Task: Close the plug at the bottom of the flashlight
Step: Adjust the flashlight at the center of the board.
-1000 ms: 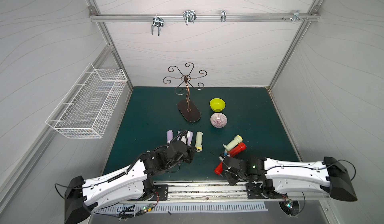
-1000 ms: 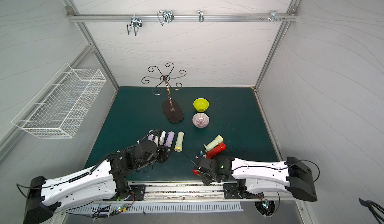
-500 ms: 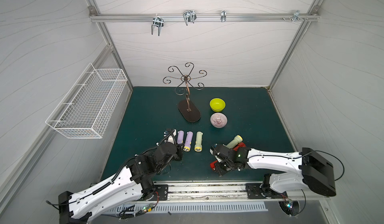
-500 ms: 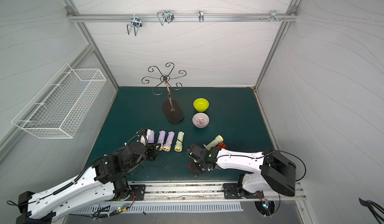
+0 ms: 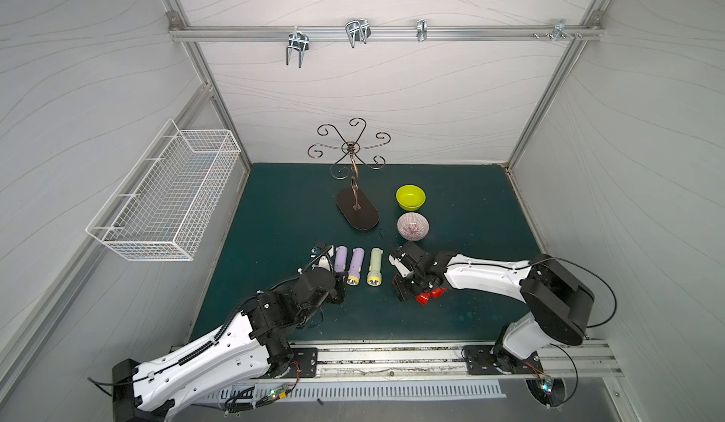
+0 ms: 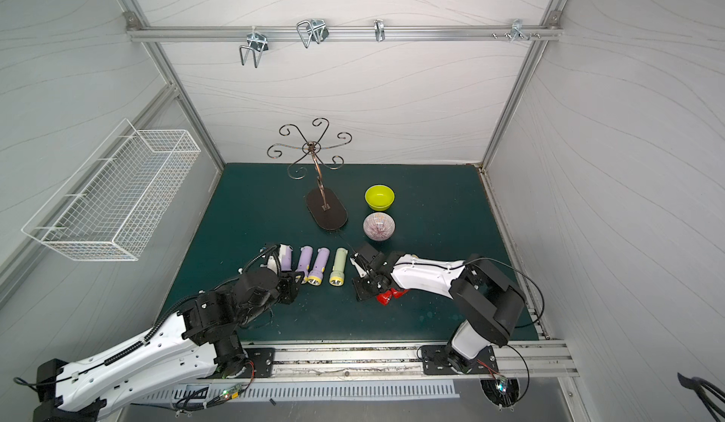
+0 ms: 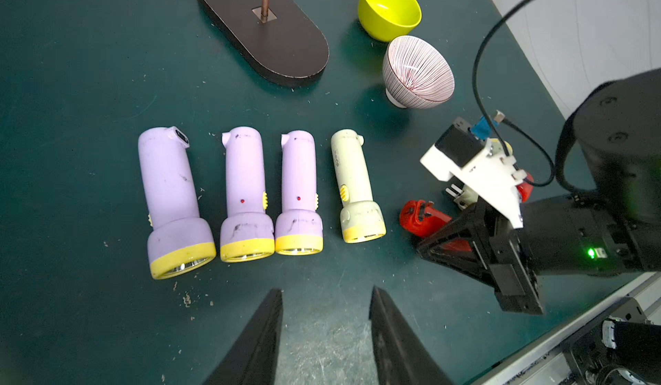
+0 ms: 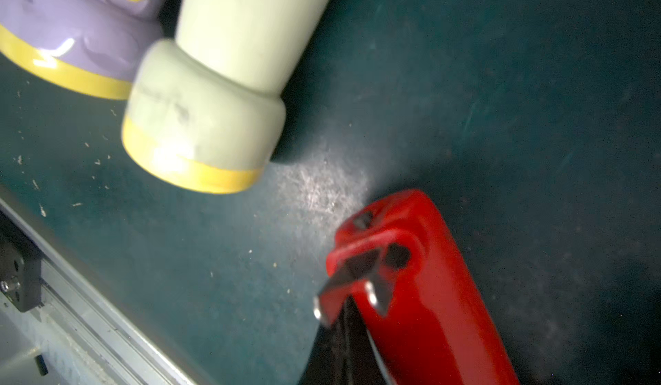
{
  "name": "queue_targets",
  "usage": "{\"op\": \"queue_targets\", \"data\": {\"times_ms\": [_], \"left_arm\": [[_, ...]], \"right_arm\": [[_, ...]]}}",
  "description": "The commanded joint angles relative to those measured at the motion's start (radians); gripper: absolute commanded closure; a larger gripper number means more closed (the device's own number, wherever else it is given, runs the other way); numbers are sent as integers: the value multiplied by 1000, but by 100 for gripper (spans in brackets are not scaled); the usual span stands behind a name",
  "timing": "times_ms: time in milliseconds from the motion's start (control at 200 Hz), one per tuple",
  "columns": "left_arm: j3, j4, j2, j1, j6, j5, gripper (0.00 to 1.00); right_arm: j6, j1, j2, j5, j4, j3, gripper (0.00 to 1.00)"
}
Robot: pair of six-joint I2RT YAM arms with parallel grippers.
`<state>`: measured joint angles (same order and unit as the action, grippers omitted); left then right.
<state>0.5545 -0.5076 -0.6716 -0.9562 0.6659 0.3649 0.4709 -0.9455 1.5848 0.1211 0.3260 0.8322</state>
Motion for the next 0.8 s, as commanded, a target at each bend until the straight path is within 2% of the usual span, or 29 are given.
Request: {"op": "queue_targets", "data": {"times_ms": [0,170,410,615,790], "left_arm": [[11,50,-14,7,-10,-14,55],[20,90,-53,10,-33,-61,54],[60,187,-188,11,-57,-153,52],[139,307,-384,11,-66,-262,51],[226,402,-562,7,-60,-342,52]], "right_arm": [[-34,32,15,13,-4,25,100],[-65,98,-8,28,14,47,100],[-111,210,-99,49,80,104,100],[-153,252,-229,-4,166,123,100],[-134,297,-327,-15,186,18,100]]}}
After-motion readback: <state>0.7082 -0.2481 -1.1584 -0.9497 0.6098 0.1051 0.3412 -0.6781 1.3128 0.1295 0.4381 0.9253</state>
